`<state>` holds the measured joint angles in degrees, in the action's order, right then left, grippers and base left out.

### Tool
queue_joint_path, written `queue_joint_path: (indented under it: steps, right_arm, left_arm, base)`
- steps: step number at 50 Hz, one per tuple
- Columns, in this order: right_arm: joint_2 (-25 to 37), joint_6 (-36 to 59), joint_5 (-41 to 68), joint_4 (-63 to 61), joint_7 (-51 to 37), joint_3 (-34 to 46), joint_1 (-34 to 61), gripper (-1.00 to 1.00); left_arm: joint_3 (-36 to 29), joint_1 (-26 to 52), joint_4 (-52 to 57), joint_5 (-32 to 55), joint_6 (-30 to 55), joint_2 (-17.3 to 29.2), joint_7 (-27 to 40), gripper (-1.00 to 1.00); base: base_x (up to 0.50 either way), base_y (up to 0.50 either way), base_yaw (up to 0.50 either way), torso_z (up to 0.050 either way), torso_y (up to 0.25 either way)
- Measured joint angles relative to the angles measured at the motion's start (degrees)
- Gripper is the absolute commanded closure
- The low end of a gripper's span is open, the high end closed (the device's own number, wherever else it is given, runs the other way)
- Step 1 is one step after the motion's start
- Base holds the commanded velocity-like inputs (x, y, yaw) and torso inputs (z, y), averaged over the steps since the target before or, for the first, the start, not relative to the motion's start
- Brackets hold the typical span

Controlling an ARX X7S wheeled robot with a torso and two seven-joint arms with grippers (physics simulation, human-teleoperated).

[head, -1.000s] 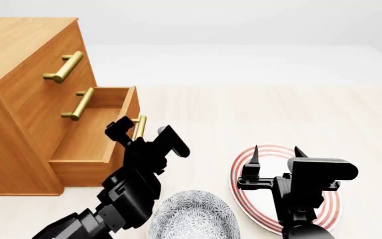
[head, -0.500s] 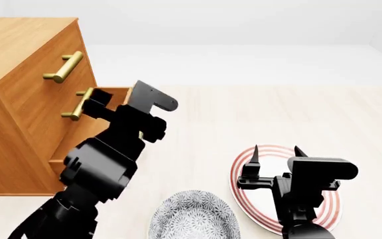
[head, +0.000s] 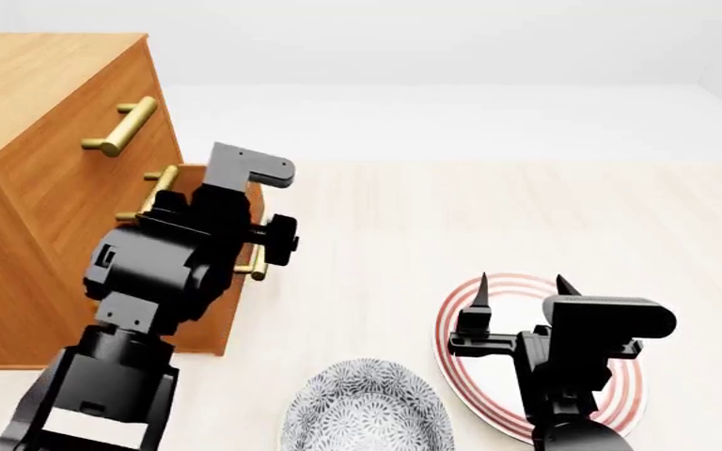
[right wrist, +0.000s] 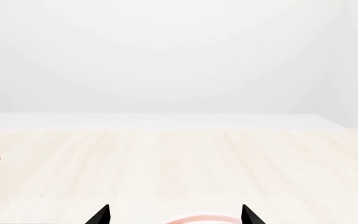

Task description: Open the bottom drawer of the cabinet.

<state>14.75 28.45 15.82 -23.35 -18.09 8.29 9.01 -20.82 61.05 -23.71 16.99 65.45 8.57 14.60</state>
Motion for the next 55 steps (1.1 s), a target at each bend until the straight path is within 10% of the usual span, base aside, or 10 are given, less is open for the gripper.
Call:
queue_joint_path:
  steps: [55]
  right_arm:
    - [0.89, 0.2, 0.99, 0.04, -1.27, 0.79, 0.39, -1.0]
  left_arm:
    - [1.57, 7.91, -29.78, 3.88, -7.23, -1.4, -12.24, -1.0]
  base:
    - [0.0, 0.0, 0.0, 0.0, 0.0]
